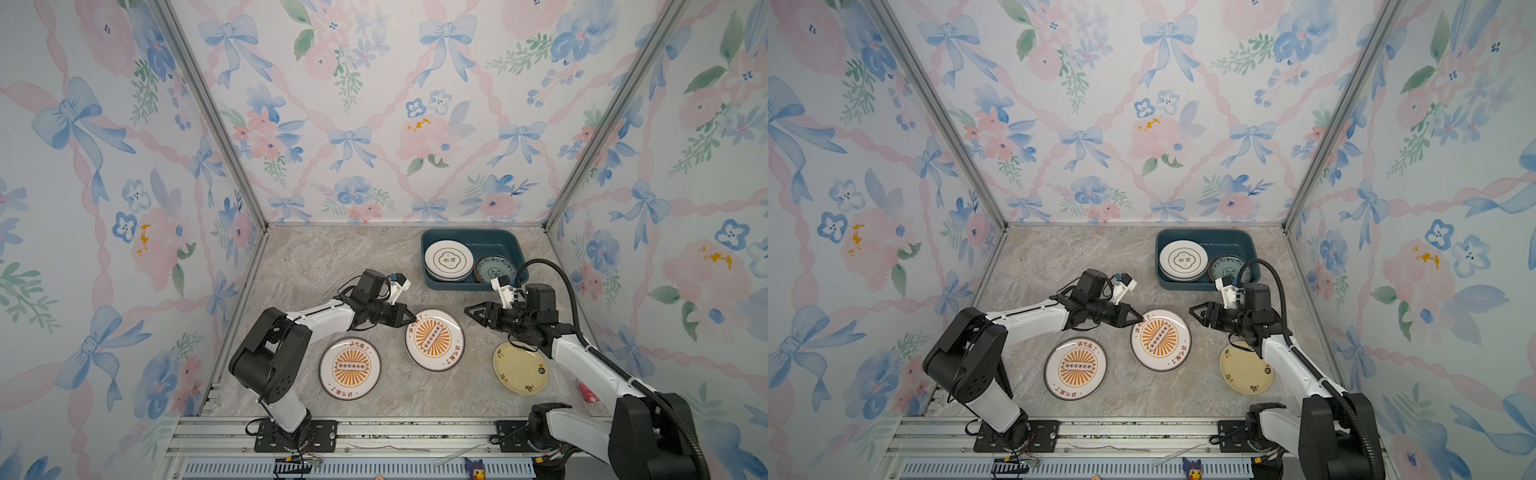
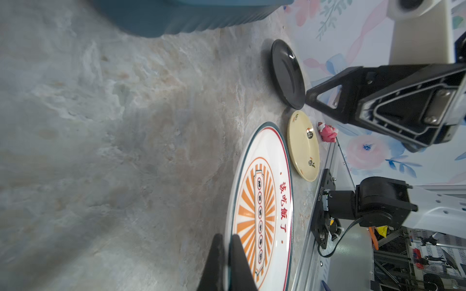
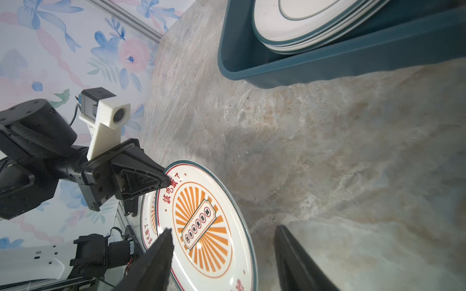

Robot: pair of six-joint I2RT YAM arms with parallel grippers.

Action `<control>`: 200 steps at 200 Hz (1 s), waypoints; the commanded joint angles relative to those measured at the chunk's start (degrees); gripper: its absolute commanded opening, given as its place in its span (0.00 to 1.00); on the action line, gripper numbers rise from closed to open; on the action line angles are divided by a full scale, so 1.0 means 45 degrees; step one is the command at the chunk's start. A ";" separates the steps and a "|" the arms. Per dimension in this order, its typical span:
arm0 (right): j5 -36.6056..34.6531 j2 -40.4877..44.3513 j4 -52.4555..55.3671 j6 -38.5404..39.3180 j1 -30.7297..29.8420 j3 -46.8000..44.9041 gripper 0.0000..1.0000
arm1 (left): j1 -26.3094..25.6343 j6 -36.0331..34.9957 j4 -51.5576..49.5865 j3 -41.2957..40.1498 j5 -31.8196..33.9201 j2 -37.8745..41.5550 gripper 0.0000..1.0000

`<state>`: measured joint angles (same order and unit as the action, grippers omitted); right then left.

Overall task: Place the plates into the plastic bin on the countertop
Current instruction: Pick up the plate from the bottom-center of the table, then place the plate in the plastic bin.

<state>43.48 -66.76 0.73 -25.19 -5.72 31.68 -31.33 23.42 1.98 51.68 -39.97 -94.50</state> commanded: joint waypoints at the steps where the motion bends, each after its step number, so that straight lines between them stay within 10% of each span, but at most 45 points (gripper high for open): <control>1: 0.0356 -0.0345 -0.1589 -0.0417 -0.0124 -0.0151 0.63 | 0.0241 0.0395 0.0225 0.0462 -0.0874 0.0536 0.00; 122: 0.2355 -0.1686 -0.4191 -0.1392 -0.1009 -0.0439 0.56 | 0.1452 0.1162 0.0532 0.1754 -0.1552 0.0355 0.00; 200: 0.2685 -0.2232 -0.5496 -0.2761 -0.1601 -0.0215 0.24 | 0.1447 0.1077 0.0148 0.2475 -0.0987 -0.0129 0.00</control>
<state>54.04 -75.83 -19.92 -34.37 -11.92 30.50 -25.08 28.16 2.48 60.60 -44.29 -94.17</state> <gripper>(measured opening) 0.276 0.059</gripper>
